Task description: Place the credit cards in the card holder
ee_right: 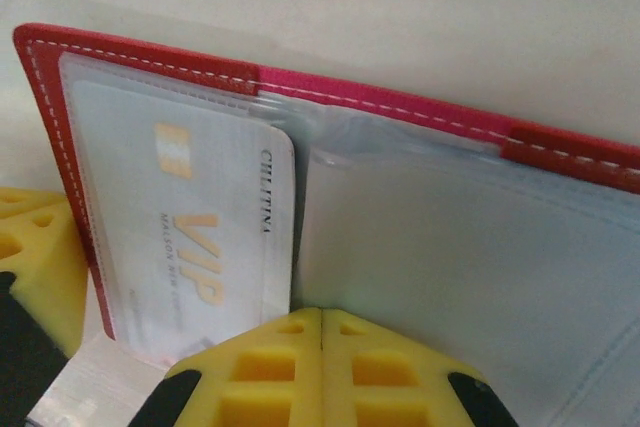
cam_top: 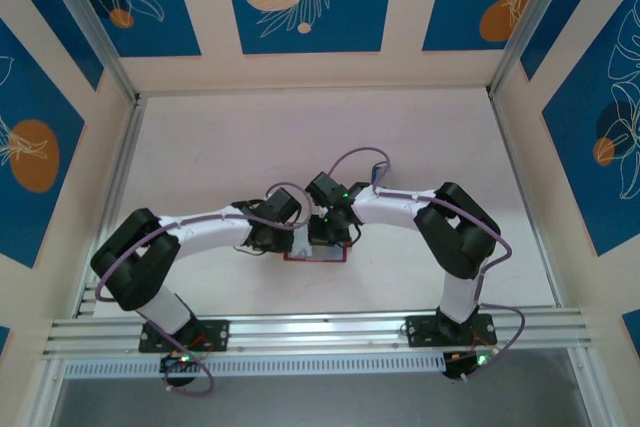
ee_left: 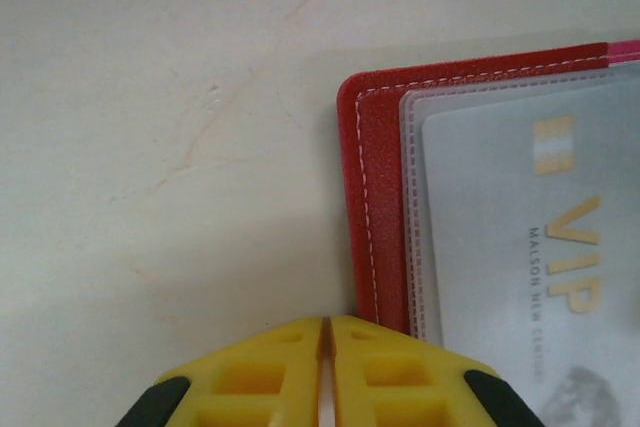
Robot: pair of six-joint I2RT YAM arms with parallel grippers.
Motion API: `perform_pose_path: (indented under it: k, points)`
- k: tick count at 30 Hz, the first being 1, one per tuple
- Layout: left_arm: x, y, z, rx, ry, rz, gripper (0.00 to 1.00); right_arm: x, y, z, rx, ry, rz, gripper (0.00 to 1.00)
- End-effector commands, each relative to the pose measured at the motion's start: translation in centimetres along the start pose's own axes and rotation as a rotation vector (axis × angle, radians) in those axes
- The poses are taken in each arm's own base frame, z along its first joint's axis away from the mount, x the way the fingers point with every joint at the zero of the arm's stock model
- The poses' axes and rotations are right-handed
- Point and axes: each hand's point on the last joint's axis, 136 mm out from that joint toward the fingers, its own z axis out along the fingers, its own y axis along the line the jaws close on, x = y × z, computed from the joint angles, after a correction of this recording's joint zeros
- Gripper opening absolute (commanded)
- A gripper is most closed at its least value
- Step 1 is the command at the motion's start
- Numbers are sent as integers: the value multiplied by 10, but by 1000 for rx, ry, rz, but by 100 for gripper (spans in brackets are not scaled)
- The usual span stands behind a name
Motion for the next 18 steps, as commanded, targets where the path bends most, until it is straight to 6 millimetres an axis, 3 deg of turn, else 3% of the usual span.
perform_pose_path:
  k: [1,12,18]
  points:
    - [16,-6,19,25,46,0,10,4,23,10,-86,39,2,0]
    - [16,-10,18,29,41,-12,10,1,29,21,-139,49,31,0]
    - [16,-7,11,32,32,-58,10,-5,18,-3,-97,-11,-1,0]
